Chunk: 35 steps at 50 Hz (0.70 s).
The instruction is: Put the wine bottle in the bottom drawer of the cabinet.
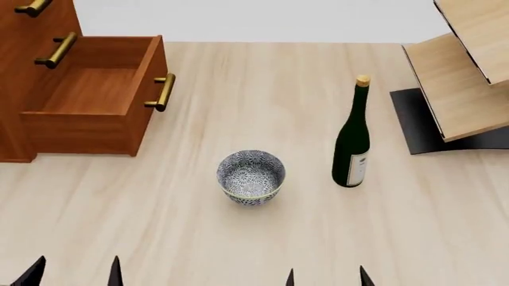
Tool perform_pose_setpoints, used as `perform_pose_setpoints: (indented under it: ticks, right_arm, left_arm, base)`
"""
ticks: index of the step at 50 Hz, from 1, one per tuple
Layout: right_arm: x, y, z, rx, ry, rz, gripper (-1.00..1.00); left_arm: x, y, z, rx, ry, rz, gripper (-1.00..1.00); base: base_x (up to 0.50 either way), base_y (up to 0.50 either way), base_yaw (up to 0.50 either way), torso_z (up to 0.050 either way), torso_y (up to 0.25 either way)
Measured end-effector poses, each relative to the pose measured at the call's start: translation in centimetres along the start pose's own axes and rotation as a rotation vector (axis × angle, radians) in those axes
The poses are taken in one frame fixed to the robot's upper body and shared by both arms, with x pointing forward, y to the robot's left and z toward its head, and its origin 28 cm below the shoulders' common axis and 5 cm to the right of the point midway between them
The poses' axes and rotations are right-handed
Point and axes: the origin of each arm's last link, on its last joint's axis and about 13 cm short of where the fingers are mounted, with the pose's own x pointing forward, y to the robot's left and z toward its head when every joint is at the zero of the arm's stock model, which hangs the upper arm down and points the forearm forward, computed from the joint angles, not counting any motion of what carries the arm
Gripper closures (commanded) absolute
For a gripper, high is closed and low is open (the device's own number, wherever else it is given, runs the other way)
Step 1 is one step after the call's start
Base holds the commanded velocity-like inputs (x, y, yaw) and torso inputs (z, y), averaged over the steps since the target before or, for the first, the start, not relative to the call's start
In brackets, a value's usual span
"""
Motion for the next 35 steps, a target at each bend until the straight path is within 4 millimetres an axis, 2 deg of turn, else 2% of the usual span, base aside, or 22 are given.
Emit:
perform_pose_setpoints:
  ticks: [17, 35]
  right_arm:
    - [0.8, -0.7, 5.1, 0.015, -0.049, -0.008, -1.00]
    - [0.2, -1.3, 9.6, -0.008, -0.123, -0.002, -1.00]
  left_arm:
    - [1.1, -0.6, 7.4, -0.018, -0.019, -0.010, -1.00]
    - [-0.5, -1.1, 13.0, -0.011, -0.032, -0.068, -1.00]
  base:
    - [0.00, 0.00, 0.00, 0.000, 0.000]
    - [0.00, 0.00, 0.00, 0.000, 0.000]
